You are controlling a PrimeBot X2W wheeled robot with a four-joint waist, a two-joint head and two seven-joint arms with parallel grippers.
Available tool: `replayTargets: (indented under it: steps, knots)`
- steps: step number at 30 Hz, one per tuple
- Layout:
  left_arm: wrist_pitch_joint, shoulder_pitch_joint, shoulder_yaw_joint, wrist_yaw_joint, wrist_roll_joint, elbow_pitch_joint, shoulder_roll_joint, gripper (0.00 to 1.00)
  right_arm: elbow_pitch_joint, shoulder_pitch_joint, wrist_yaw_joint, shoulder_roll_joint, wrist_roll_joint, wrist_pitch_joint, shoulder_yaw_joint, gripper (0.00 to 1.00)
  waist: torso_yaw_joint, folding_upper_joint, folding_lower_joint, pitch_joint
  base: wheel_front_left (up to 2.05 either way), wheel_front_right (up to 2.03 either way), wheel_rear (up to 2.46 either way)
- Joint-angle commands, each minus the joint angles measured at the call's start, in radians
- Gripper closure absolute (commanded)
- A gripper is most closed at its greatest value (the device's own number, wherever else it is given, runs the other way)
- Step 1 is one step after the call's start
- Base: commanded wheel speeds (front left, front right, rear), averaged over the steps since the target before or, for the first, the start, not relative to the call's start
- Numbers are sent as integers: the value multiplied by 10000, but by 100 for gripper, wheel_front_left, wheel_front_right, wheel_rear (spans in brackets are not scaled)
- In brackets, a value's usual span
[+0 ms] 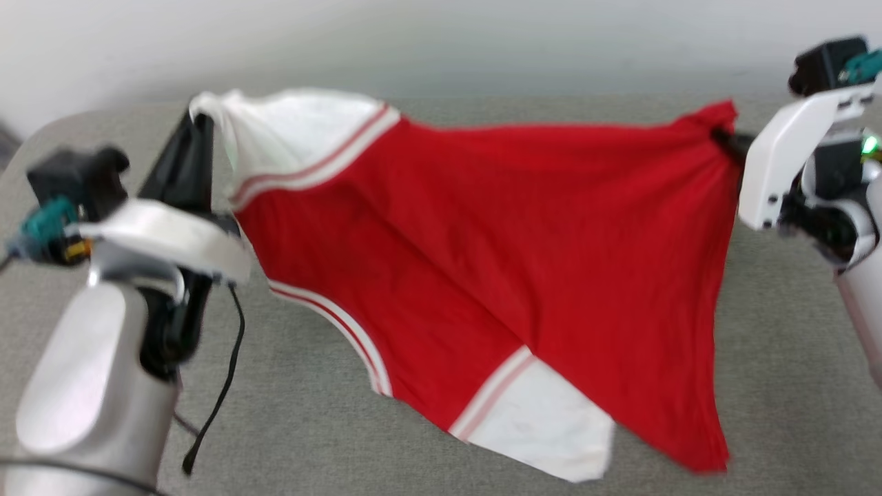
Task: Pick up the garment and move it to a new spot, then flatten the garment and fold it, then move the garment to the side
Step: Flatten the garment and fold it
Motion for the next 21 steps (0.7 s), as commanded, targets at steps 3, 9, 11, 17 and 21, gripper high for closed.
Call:
replayTargets:
  steps: [3, 9, 11, 17, 21]
  knots:
    - [121, -1587, 43, -311, -141, 1124, -47, 100, 458, -950, -3, 270, -497, -781, -419, 100, -312, 0, 0, -216, 0, 0, 0]
    - [-58, -4325, 39, -673, 67, 2974, 57, 100, 1044, -2590, -4, 645, -1153, -1935, -1112, 100, -624, 0, 0, 205, 0, 0, 0]
    - [-134, -5303, 57, -746, 165, 3460, 139, 100, 1173, -3281, -4, 736, -1400, -2214, -1358, 100, -707, 0, 0, 507, 0, 0, 0]
    - [-541, -7893, -61, -948, 557, 4642, 355, 100, 1505, -5203, -4, 929, -2039, -3102, -1890, 100, -887, 0, 0, 1378, 0, 0, 0]
    - [-716, -9316, -102, -994, 776, 5053, 509, 100, 1666, -6322, -4, 1010, -2305, -3390, -2130, 100, -925, 0, 0, 2070, 0, 0, 0]
